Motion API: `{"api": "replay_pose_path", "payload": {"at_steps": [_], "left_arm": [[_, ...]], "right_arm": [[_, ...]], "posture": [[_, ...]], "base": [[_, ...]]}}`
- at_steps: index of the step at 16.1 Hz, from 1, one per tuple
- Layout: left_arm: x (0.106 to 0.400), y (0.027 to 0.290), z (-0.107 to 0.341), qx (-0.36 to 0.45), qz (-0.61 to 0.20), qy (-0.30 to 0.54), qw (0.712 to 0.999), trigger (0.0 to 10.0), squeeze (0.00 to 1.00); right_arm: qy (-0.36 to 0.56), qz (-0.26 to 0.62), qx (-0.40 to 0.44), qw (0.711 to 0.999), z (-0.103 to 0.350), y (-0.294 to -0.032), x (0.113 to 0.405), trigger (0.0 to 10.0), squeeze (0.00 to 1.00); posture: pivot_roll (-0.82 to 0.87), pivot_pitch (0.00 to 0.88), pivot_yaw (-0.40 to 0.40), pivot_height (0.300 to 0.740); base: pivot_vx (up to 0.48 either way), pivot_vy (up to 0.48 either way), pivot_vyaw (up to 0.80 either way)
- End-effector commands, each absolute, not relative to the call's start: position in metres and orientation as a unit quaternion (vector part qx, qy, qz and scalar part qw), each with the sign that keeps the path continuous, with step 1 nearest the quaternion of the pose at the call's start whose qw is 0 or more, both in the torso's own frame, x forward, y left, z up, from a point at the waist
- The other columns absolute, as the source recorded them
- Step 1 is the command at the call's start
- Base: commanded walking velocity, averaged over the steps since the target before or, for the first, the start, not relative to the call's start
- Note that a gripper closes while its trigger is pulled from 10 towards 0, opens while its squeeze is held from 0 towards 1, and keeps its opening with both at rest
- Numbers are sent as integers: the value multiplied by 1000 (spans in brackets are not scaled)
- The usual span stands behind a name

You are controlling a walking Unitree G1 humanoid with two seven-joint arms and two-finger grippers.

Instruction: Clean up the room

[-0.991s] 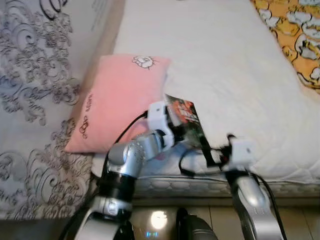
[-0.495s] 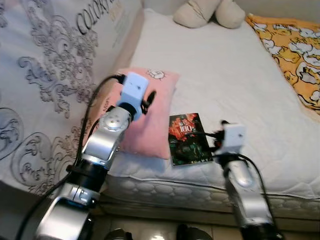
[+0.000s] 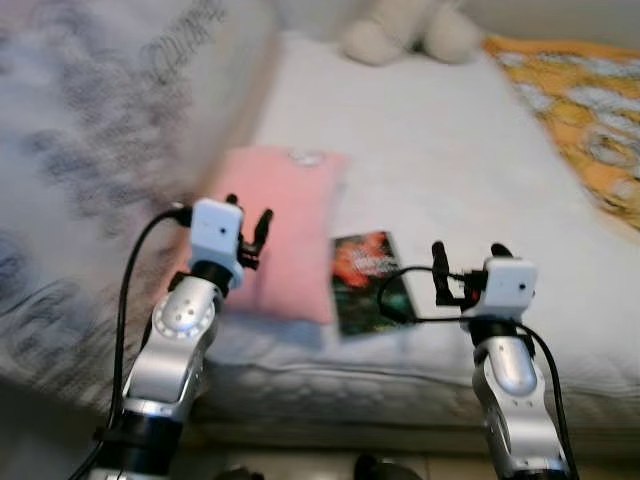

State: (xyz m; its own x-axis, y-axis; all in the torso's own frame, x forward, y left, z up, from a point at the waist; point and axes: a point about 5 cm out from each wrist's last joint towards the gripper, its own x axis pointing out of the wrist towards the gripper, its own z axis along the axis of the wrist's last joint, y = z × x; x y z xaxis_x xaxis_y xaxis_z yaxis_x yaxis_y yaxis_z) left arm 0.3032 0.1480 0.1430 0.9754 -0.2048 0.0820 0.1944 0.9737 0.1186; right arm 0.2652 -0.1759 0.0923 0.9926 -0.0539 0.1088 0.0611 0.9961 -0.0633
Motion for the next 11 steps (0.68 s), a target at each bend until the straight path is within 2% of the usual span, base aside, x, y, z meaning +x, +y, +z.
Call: {"api": "replay_pose_path", "payload": {"at_steps": [1, 5, 9, 10, 11], "left_arm": [[306, 143, 144, 43, -106, -49, 992, 10000, 0], [312, 150, 121, -2, -64, 5, 998, 10000, 0], [313, 147, 107, -34, -14, 36, 999, 10000, 0], [312, 148, 103, -27, -3, 43, 999, 10000, 0], [311, 152, 98, -20, 5, 50, 999, 10000, 0]], "right_arm": [[-50, -46, -34, 997, 90, -183, 263, 10000, 196], [-39, -34, -25, 998, 87, -180, 270, 10000, 200], [-27, 26, -25, 999, 87, -170, 276, 10000, 165], [-24, 36, -31, 999, 87, -170, 279, 10000, 0], [-24, 41, -31, 998, 88, -169, 284, 10000, 0]], "posture": [[-5, 0, 3, 740], [-27, 0, 12, 740], [-7, 0, -43, 740], [10, 0, -62, 740], [16, 0, -67, 740]], "base": [[0, -454, -750], [0, -450, -750], [0, -447, 0], [0, -442, 0], [0, -446, 0]]}}
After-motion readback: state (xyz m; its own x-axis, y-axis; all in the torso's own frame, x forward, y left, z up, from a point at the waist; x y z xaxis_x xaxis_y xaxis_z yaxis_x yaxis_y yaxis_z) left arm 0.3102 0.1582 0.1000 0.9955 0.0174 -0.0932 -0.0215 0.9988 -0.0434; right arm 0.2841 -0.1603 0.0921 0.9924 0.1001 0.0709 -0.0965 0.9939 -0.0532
